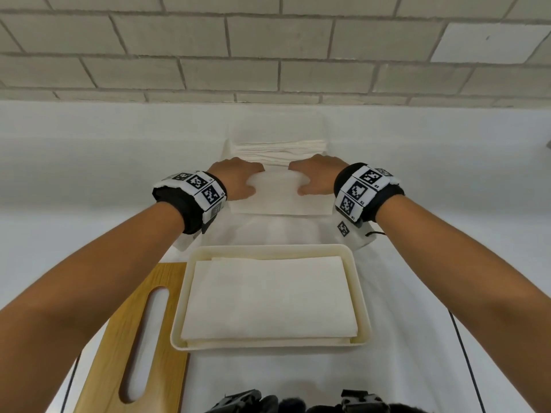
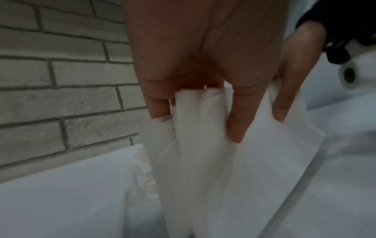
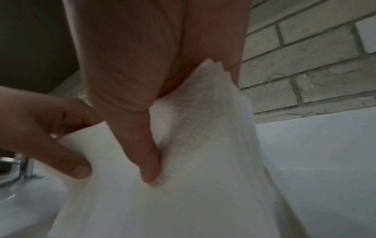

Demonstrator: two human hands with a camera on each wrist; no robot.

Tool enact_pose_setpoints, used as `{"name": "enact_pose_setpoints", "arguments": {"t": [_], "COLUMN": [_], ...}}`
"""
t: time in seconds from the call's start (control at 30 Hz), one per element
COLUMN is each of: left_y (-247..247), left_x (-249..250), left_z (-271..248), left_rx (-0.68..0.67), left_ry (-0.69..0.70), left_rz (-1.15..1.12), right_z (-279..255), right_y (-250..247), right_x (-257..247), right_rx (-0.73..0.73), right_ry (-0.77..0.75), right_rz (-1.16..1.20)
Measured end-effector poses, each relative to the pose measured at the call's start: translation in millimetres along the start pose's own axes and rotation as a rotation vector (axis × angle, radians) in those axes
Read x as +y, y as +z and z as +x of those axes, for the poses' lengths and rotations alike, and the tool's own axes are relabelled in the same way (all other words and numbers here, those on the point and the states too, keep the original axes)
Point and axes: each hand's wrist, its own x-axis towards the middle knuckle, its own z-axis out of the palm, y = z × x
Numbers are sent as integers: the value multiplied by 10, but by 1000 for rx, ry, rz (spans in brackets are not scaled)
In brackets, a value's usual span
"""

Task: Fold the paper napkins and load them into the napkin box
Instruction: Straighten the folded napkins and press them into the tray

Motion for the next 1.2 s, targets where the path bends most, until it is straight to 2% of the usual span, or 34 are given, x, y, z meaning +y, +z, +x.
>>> {"name": "enact_pose_setpoints", "arguments": {"t": [0.07, 0.2, 0.3, 0.37, 0.43, 0.5, 0.57, 0.6, 0.63, 0.7, 0.73, 0.8, 0.9, 0.97, 1.03, 1.1, 1.2], "left_y": [-6, 70, 63, -12, -147, -302, -412, -439, -428, -334, -271, -168, -108, -101, -101, -93, -111], "left_x": [20, 62, 70, 118, 175, 173, 96, 60, 21, -7, -7, 3, 47, 73, 114, 149, 186], "left_z": [20, 55, 41, 14, -15, -39, -76, -99, -96, -75, -61, -37, -53, -52, -46, -29, -13], "left_rx": [1, -107, -103, -52, 98, 354, 657, 739, 743, 553, 419, 209, 43, 20, 60, 127, 118], "left_ry": [-10, -37, -31, -13, -5, -20, -55, -78, -101, -137, -119, -51, -21, -26, 17, 64, -15], "left_rz": [-42, -17, 19, 93, 132, 50, -244, -466, -702, -1050, -1110, -1079, -960, -939, -911, -886, -1046], "right_z": [30, 65, 62, 76, 103, 110, 84, 66, 51, 32, 27, 15, 6, -29, -81, -85, -46], "right_y": [-19, 43, 46, 14, -37, -106, -164, -171, -162, -109, -77, -10, 105, 147, 130, 111, 76], "right_x": [6, 2, -5, -58, -128, -145, -111, -92, -73, -67, -71, -81, -22, 13, 25, 40, 17], "right_rx": [7, -91, -34, 24, 83, 185, 281, 318, 338, 327, 307, 243, 167, 148, 151, 210, 224], "right_ry": [12, 34, 7, -29, -38, -14, 13, 9, 2, -25, -34, -33, 12, 3, -7, 64, 15], "right_rz": [27, 42, 34, 39, 56, 209, 585, 792, 969, 1176, 1200, 1152, 1079, 1088, 1055, 971, 1095]}}
